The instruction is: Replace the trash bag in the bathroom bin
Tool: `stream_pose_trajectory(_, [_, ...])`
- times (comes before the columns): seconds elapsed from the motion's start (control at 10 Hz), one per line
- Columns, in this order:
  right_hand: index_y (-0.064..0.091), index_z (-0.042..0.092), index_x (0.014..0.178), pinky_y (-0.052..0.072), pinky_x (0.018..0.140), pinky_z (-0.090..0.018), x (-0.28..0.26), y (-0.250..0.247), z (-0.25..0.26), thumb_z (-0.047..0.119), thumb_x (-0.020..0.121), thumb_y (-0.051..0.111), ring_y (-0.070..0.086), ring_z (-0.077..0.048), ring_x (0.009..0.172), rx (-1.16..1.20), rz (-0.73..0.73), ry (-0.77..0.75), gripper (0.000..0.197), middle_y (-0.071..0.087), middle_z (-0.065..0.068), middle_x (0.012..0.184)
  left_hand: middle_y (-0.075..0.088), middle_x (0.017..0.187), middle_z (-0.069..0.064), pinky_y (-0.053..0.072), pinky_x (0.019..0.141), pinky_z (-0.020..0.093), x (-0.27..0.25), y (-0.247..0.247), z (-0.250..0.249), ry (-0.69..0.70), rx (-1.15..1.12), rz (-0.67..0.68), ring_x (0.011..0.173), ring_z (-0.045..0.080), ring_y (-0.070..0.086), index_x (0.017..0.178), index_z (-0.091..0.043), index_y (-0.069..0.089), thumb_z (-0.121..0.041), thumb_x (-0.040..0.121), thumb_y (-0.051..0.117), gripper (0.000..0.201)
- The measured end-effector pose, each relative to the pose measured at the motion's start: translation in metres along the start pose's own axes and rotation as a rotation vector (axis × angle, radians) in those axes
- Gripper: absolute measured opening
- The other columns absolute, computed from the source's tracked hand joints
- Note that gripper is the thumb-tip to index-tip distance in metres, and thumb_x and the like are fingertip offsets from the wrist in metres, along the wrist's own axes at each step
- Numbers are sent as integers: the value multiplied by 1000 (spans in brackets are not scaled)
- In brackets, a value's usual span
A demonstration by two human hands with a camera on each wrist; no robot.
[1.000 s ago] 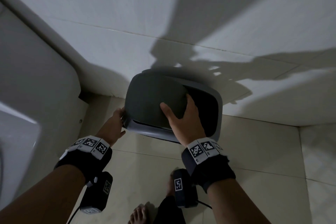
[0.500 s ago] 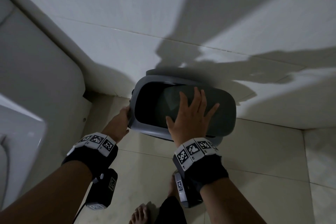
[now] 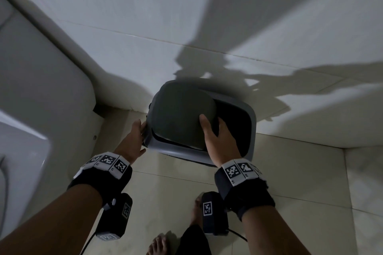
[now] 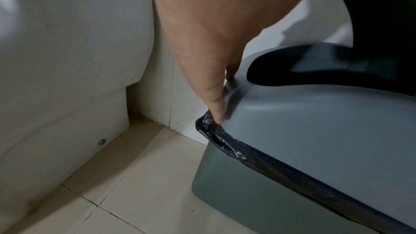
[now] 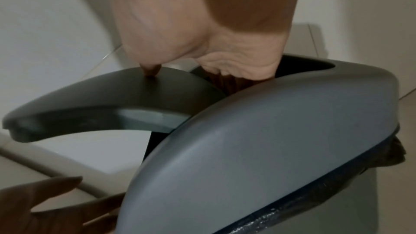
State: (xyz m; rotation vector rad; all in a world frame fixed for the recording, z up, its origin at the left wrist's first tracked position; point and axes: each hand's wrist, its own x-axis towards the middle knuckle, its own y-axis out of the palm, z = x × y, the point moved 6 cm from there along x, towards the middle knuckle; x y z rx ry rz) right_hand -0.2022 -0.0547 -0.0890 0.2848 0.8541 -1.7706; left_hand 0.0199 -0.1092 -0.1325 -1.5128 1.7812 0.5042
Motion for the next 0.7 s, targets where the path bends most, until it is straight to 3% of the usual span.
stream_pose_trajectory(0.1, [20,27,149,33,107,-31,0,2,5,71,76,54,38,-17,134,5,-45,-88,92,34,1,150,42,146,7,33,105,47,-1,0,-1,24,34,18,134,28,39,143,-12,31,-13,103,26,40])
stream_pose_trajectory(0.2, [10,30,150,29,113,-45,0,6,10,72,72,58,22,-22,142,-204,-86,-149,101,16,-3,156,46,135,7,38,100,44,0,-2,0,58,69,16,124,23,44,125,-28,40,-9,102,29,32])
stream_pose_trajectory(0.3, [10,29,149,29,110,-47,-3,6,16,71,73,57,16,-28,143,-416,-175,-157,99,12,-8,156,49,123,9,41,101,46,-1,-3,-7,129,255,-17,106,22,45,114,-15,43,-17,103,28,19])
stream_pose_trajectory(0.4, [13,27,148,28,110,-48,-5,6,18,71,74,56,16,-28,142,-531,-254,-138,96,13,-9,156,49,112,8,41,100,44,-8,1,-20,223,395,-29,99,22,45,116,-8,45,-23,103,24,29])
stream_pose_trajectory(0.5, [15,25,149,24,112,-47,-10,4,22,66,77,56,13,-28,143,-600,-258,-126,93,12,-10,156,53,99,6,41,87,36,-19,5,-36,336,465,1,93,25,50,105,-8,52,-26,103,21,36])
stream_pose_trajectory(0.6, [17,22,148,25,113,-46,-17,-7,34,64,81,53,16,-26,143,-597,-257,-152,87,18,-10,155,57,88,-1,37,82,33,-28,4,-54,398,444,0,92,25,54,88,-15,58,-31,103,21,42])
stream_pose_trajectory(0.7, [23,21,147,30,109,-42,-29,-26,55,59,86,50,25,-24,140,-493,-233,-192,76,27,-7,152,58,107,-5,37,91,32,-40,4,-72,414,441,14,110,21,54,103,-25,61,-37,102,25,38])
